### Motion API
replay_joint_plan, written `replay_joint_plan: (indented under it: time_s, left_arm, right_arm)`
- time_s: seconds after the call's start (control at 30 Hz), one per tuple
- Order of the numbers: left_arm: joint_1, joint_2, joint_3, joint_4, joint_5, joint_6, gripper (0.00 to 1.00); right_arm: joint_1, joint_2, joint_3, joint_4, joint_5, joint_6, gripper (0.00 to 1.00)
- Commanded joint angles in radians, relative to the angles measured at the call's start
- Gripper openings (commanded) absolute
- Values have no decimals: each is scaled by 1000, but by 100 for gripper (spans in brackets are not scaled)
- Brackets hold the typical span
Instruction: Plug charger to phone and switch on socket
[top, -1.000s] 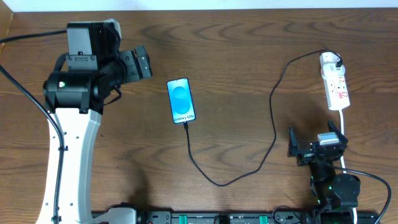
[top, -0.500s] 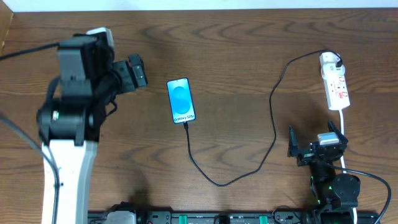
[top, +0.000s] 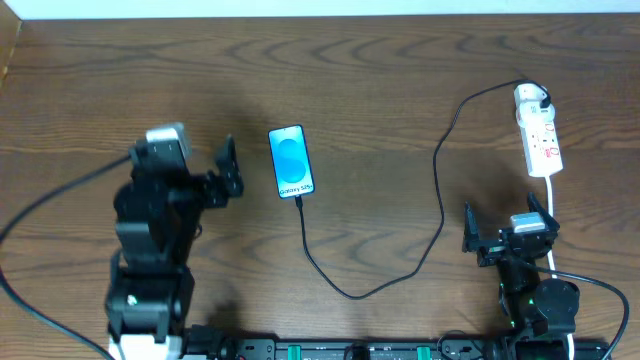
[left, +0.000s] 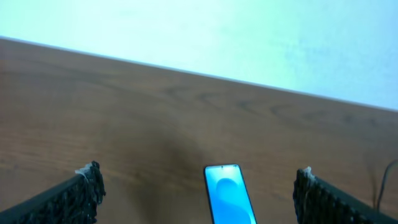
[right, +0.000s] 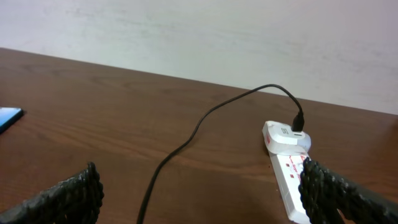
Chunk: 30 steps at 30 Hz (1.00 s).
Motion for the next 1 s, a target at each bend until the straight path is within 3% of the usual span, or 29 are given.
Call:
replay_joint_plan:
  time_s: [0.0,0.3,0.47,0.77,0.97]
  left_arm:
    - [4,-116,-146,82,-13,10,98]
    - [4,-384,-476,291,-22,10,98]
    - [4,-538,-639,332,-40,10,98]
    - [4,-708,-701,246,-58,51,98]
    - [4,-726,-701,154,-58,51,98]
  right_arm:
    - [0,-5,-2,-4,0,11,99]
    - [0,-5,-2,-4,0,11,99]
    - [0,-5,-2,-4,0,11,99]
    - [0,-5,-2,-4,0,11,99]
    - [0,-5,-2,-4,0,11,99]
